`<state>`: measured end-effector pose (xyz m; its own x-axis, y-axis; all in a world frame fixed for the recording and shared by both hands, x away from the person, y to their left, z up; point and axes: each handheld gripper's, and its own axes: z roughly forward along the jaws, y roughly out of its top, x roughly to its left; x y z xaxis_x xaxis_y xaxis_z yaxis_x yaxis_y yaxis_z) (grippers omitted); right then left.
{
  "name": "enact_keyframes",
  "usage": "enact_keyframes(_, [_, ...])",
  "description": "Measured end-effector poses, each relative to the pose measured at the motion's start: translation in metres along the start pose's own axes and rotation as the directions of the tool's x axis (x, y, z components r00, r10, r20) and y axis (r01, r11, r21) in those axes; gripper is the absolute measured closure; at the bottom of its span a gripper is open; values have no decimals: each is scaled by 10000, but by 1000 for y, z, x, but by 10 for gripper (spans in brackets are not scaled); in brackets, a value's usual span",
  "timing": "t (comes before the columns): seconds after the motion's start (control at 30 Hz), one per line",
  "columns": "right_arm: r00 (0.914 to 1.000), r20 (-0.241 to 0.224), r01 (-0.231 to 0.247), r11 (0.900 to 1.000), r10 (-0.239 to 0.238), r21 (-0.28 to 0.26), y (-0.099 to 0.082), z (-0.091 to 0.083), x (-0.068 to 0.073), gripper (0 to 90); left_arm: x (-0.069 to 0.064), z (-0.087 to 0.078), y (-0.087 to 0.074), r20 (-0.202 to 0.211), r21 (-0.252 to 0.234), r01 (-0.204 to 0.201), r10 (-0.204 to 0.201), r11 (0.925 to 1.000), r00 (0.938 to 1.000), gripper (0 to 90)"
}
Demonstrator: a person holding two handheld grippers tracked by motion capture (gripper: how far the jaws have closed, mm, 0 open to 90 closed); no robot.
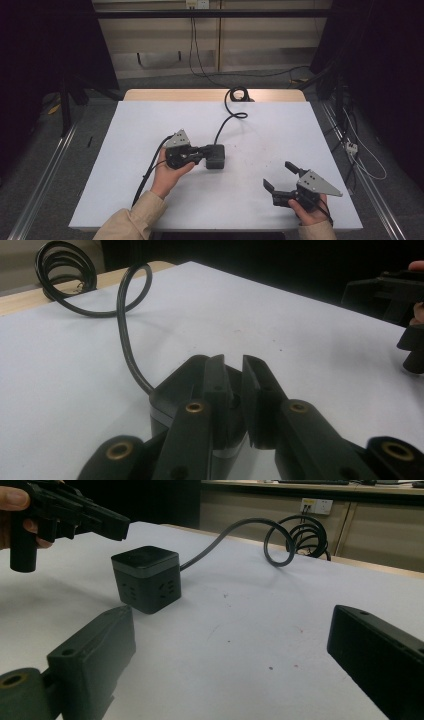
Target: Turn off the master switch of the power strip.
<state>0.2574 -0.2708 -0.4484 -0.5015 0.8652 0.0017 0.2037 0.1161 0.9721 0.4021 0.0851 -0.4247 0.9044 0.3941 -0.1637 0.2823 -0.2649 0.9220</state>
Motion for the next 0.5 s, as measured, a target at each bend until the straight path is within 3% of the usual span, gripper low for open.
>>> enact_keyframes(0.5, [10000,24,-20,10000,20,-4,0,0,0,52,0,5,1,121,214,7,-10,9998,9999,900])
